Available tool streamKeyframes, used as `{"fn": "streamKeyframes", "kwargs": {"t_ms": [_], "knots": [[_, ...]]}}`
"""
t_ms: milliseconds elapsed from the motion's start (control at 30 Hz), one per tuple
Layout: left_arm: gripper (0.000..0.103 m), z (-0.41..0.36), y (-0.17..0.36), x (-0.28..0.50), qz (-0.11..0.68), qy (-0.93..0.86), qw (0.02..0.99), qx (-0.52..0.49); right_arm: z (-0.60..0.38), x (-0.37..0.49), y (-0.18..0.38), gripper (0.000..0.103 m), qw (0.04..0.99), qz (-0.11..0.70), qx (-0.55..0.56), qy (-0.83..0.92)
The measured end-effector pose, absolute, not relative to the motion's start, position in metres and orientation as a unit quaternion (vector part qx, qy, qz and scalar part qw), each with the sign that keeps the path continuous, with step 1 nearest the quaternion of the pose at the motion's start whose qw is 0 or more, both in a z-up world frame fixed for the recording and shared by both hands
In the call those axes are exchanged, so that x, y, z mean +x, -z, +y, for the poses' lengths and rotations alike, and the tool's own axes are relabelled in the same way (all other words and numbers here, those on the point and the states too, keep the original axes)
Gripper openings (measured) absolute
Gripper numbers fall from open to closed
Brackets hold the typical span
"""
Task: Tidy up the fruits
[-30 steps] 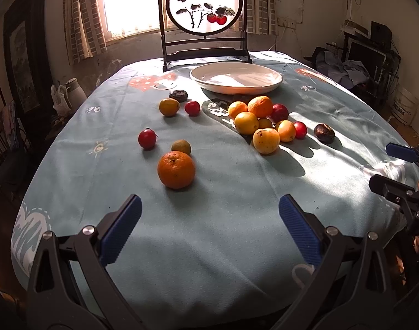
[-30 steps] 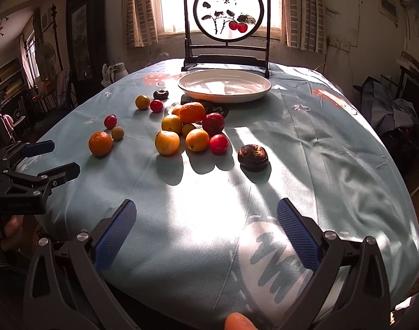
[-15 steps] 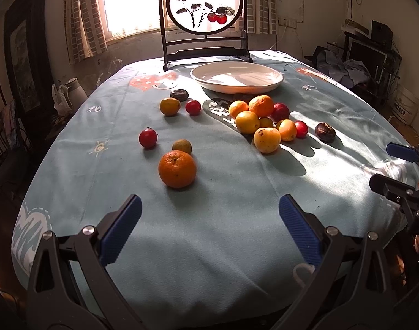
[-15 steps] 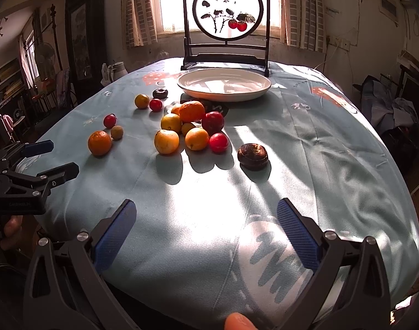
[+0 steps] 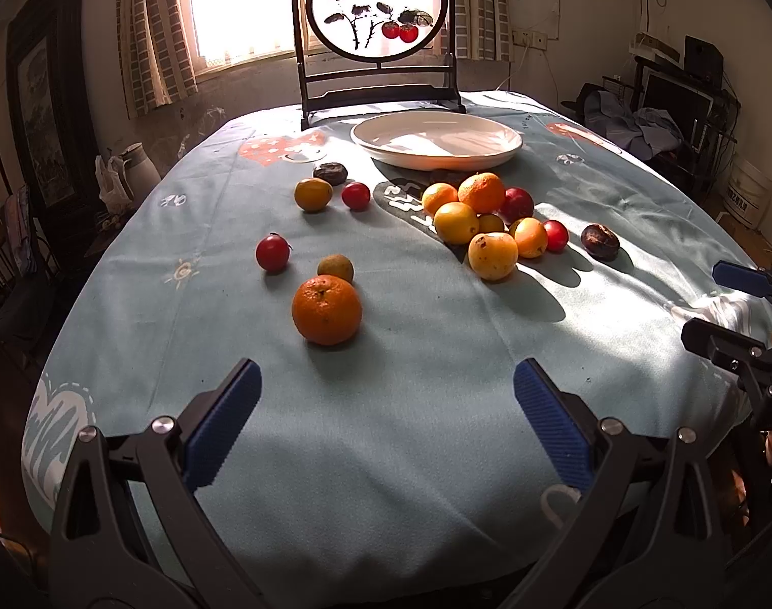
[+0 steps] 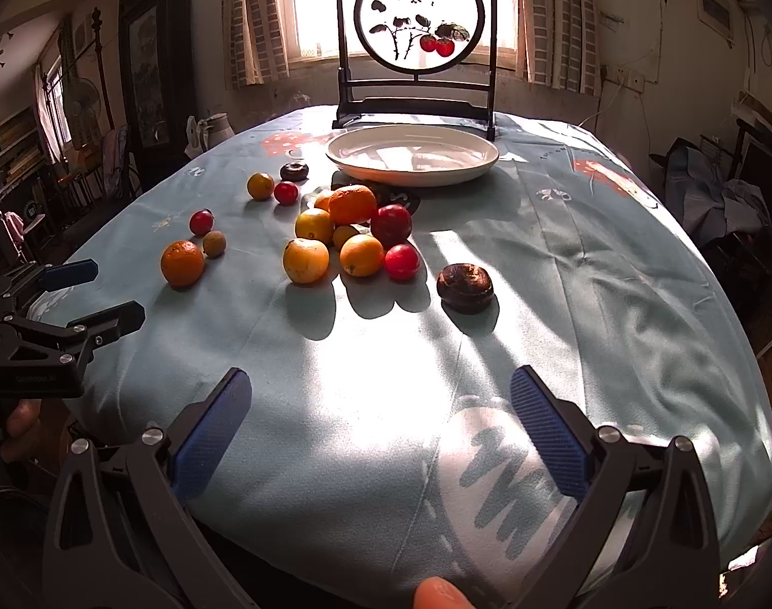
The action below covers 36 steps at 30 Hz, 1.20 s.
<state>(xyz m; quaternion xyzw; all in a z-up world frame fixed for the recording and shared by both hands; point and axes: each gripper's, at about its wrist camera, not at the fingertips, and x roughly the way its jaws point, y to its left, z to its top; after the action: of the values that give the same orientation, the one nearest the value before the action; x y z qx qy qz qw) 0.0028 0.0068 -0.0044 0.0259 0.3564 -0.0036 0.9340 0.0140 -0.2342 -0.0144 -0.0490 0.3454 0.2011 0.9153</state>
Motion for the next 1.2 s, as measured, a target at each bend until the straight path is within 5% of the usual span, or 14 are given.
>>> {"fn": "streamKeyframes", "kwargs": {"t_ms": [1200], "knots": [[0.101, 0.012, 0.02, 0.002, 0.367, 0.009, 0.93, 0.02, -0.239, 0.02, 0.02, 0.102, 0.91, 0.336, 0.003, -0.242]]}}
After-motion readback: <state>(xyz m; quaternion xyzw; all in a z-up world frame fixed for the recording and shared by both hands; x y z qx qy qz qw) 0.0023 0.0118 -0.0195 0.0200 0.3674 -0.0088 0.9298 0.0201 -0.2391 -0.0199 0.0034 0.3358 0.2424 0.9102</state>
